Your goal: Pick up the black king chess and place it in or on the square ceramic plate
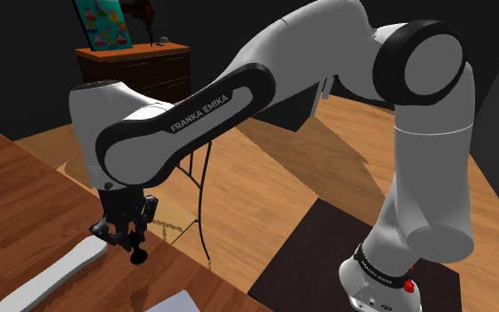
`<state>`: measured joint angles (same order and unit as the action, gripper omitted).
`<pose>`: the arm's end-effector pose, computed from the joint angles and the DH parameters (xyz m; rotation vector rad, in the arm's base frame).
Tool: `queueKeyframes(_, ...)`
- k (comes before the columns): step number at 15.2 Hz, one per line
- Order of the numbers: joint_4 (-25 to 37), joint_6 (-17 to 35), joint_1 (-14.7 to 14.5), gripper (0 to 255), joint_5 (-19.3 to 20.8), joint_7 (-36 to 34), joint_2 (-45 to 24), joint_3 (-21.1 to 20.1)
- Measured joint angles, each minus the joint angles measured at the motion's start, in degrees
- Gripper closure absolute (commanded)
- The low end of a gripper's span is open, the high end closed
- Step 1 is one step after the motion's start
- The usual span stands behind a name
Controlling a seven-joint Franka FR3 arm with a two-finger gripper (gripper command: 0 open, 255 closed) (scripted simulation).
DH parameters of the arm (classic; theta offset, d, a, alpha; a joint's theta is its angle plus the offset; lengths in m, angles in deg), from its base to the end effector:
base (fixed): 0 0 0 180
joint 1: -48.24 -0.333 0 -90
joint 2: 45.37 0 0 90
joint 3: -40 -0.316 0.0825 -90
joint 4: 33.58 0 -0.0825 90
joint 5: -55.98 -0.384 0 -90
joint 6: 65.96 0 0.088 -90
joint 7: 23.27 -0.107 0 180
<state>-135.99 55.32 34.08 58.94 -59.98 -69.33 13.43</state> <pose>0.5016 0.3980 0.3377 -3.0525 -0.1030 0.1862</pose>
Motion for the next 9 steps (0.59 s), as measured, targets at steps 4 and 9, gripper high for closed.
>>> queueKeyframes(4, 1.0, -2.51, 0.28, 255, -0.72, 0.13, 1.64, -0.4)
queueKeyframes(9, 2.69, -5.6, 0.59, 255, -1.4, 0.35, 3.18, -0.72)
